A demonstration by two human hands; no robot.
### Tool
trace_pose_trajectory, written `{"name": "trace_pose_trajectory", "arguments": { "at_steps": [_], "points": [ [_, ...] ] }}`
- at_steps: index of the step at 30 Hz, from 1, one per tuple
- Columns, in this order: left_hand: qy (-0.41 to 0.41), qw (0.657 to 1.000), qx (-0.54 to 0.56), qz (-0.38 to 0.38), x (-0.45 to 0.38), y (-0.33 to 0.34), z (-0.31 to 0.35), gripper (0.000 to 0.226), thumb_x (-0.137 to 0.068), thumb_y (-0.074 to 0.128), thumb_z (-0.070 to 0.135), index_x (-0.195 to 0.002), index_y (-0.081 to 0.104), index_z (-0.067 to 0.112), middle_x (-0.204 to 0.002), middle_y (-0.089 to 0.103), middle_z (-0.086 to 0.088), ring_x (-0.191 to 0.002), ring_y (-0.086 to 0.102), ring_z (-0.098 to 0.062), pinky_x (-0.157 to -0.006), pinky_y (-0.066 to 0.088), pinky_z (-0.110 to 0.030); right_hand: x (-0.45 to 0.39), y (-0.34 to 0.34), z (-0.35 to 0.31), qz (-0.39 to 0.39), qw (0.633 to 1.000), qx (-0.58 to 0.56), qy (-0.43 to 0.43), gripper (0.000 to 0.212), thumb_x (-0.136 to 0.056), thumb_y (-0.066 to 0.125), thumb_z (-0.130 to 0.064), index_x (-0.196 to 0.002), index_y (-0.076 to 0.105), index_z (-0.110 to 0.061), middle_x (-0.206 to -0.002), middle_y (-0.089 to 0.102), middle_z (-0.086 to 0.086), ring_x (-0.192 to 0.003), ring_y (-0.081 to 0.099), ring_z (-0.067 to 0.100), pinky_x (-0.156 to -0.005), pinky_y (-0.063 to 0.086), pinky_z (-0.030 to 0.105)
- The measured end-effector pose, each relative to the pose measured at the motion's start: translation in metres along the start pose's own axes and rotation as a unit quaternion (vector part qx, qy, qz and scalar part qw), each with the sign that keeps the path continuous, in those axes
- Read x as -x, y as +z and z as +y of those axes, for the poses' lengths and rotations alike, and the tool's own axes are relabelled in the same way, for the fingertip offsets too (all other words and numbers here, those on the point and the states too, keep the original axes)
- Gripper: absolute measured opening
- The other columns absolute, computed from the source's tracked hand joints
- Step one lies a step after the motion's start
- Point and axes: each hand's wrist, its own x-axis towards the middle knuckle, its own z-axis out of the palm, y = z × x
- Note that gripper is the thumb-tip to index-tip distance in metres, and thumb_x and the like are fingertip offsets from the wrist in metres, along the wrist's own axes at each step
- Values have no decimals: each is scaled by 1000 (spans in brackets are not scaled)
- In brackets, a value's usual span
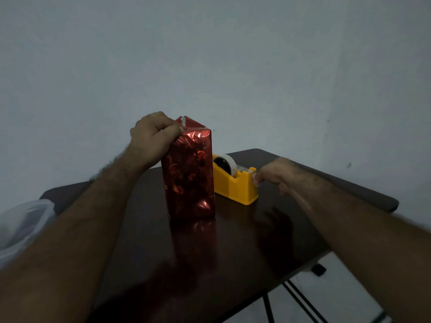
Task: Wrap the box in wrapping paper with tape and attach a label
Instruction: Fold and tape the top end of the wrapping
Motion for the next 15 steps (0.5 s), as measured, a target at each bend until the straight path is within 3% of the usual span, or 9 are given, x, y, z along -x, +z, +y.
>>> {"name": "trace_pose_trajectory", "arguments": {
  "at_steps": [4,6,7,8,9,11,13,15],
  "points": [
    [7,1000,-16,5,2,-2,3,15,-78,64,46,-73,78,43,-86,71,11,-92,70,-17,-92,54,-56,15,-2,-5,3,999,52,7,36,-97,73,-20,-130,68,-5,-137,65,14,-123,65,28,-96,53,34],
    [5,1000,-24,1,1,-3,2,15,-79,64,48,-76,78,44,-87,71,14,-94,69,-15,-95,51,-59,11,3,15,-27,996,76,26,24,-96,72,-20,-115,74,-7,-122,71,13,-94,69,24,-80,58,25],
    [3,1000,-22,0,1,-2,1,15,-79,63,48,-76,78,45,-87,70,15,-94,69,-15,-96,50,-60,8,3,23,-25,998,51,33,20,-91,75,-12,-107,77,-1,-112,74,15,-80,67,23,-69,59,24],
    [3,1000,-22,1,1,-3,0,15,-79,63,49,-75,77,46,-87,70,16,-95,69,-15,-97,50,-61,6,5,27,-17,997,70,23,11,-87,76,-4,-96,77,2,-101,76,16,-75,67,22,-66,59,27],
    [3,1000,-24,1,1,-3,0,15,-79,63,50,-75,77,47,-88,70,16,-95,69,-15,-97,50,-62,10,3,28,7,998,60,17,4,-85,78,0,-87,75,2,-92,73,16,-80,67,23,-74,60,33],
    [5,1000,-25,0,0,-1,-1,16,-79,63,50,-77,78,46,-88,70,16,-96,69,-16,-97,49,-63,12,-3,18,21,999,-40,1,13,-86,79,-1,-85,67,-3,-93,64,12,-92,59,22,-82,57,39],
    [1,1000,-23,-2,1,-1,-1,20,-79,62,51,-80,79,41,-90,71,13,-96,69,-15,-97,50,-63,16,-9,-1,9,990,-135,-28,24,-87,81,-7,-106,68,-2,-99,60,7,-90,54,19,-66,47,32],
    [1,1000,-19,-1,0,-1,-1,26,-78,62,52,-84,80,34,-90,71,11,-95,69,-13,-97,50,-60,21,-17,-24,-15,982,-175,-68,29,-85,82,-13,-113,73,-10,-112,69,6,-92,58,18,-57,42,28]
  ]
}}
